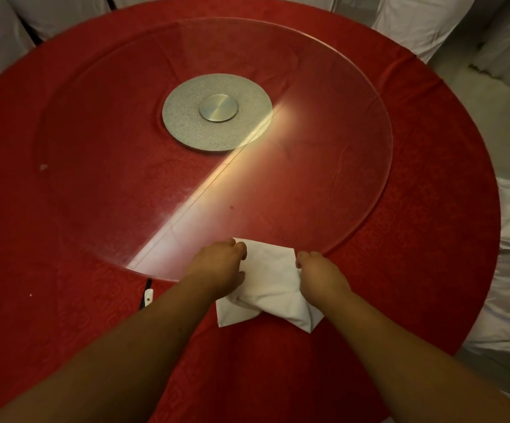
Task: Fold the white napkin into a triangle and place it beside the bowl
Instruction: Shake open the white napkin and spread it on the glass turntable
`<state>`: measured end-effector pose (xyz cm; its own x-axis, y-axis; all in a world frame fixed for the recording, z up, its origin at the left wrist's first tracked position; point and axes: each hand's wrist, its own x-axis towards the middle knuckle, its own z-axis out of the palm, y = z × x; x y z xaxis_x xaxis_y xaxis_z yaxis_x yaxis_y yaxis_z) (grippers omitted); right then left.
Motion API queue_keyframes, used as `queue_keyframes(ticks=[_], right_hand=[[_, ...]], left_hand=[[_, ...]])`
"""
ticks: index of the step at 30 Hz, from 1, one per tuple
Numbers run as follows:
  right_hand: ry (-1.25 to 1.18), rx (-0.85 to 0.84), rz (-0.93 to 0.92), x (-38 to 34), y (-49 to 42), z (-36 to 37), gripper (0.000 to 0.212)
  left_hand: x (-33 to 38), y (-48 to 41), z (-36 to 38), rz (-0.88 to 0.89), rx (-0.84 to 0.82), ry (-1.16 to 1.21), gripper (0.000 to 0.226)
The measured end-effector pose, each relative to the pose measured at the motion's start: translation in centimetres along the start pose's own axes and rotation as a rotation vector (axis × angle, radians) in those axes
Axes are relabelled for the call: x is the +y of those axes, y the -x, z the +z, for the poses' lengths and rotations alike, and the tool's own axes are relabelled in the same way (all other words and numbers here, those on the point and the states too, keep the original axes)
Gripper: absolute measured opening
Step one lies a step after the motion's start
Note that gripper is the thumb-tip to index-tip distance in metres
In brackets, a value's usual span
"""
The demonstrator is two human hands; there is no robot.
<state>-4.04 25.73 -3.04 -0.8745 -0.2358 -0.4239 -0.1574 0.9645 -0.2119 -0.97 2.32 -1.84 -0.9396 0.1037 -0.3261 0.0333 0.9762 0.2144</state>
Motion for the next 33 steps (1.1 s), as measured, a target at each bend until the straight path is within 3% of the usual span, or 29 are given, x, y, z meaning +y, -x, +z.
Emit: queue_keyframes(ticks=[4,8,10,13,15,25,33], right_hand=[[-0.658,0.089,0.168,-1.6,-0.7,-1.1,0.031],[-1.075,0.061,0.16,-4.4,-1.6,-3.2,0.017],[-1.202,0.024,0.145,-5.7,-1.8,-4.1,0.023],[-1.326,0.002,0.107,-6.9,-1.9,-5.2,0.031],[-1.268,0.023,0.07,-7.0,-1.9,-5.6,0.029],[-0.703,0.051,-0.095,-5.8,-1.2,-3.8,0.012],[-0.699,0.266,-0.099,-7.5,-1.1,-7.3,0.015]], left_hand=[[1.0,-0.2,-0.6,0.059,-0.057,0.054,0.048],[2.4,-0.1,-1.8,0.041,-0.096,0.193,0.073],[2.9,-0.1,-2.4,0.046,-0.057,0.237,0.06],[2.9,-0.1,-3.3,0.024,-0.001,0.313,0.023],[2.4,-0.1,-3.8,-0.031,0.038,0.365,0.015],[0.5,0.3,-5.4,-0.172,0.135,0.613,0.022],[-0.6,0.8,-6.8,-0.218,0.232,0.612,0.011]])
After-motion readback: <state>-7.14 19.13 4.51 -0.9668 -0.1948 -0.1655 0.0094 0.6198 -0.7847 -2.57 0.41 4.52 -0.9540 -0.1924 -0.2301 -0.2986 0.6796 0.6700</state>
